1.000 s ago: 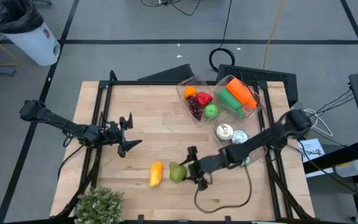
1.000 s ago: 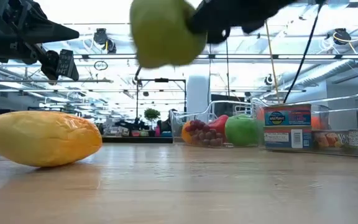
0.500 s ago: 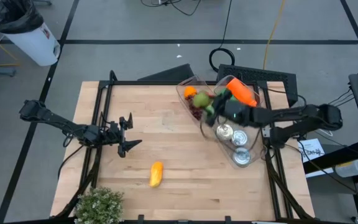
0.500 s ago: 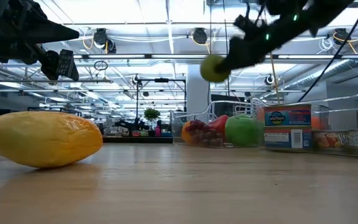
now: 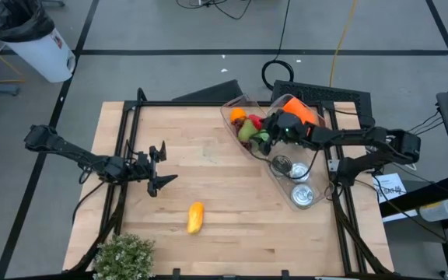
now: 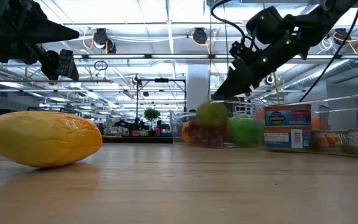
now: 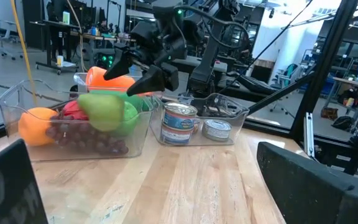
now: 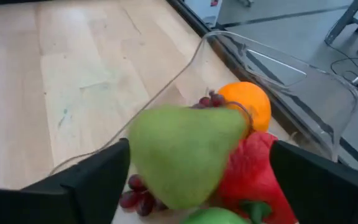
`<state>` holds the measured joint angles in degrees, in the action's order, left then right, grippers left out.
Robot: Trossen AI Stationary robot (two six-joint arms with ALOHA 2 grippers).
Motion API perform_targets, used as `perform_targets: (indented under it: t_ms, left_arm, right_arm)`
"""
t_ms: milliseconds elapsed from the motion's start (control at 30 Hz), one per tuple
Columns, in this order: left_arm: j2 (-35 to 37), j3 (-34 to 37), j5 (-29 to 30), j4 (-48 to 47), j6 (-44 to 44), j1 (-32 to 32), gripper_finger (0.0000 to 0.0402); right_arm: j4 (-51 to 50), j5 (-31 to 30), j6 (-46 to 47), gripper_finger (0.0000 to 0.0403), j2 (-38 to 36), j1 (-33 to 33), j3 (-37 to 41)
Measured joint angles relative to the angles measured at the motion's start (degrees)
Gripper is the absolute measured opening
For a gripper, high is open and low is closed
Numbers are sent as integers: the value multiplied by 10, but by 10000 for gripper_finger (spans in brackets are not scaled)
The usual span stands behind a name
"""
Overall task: Pick & Place Food Item
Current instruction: Put the green pear into the top left transparent bin, then put the yellow mango into the top left transparent bin
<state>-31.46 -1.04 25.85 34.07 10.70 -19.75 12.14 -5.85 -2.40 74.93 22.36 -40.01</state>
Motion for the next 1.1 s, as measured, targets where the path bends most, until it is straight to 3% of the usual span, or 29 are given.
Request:
perform_targets:
  t_ms: [133,200,367,467,567,767,1000,1100]
  left_arm:
    - [0,0,0,0,0,0,333]
    - [0,0,0,0,0,0,333]
    - [0,0,0,0,0,0,333]
    - [0,0,0,0,0,0,333]
    - [0,0,0,0,0,0,333]
    - [0,0,1,5,-2,0,333]
    - [0,0,5,43,-33,2,333]
    - [-17,-18,-76,-6,-95,-9,333]
  right_arm:
    - [0,0,16,392,-5,-9,0]
    - [9,13,32,388,-6,-19,0]
    - [60,108,57,370,-6,-77,0]
    - [87,117,48,366,-6,-133,0]
    - [104,78,33,365,-14,-200,-1]
    - [110,-57,-40,365,-13,-340,-6]
    - [112,-77,-101,365,-15,-425,-6]
    - [112,-78,-105,365,-16,-436,-6]
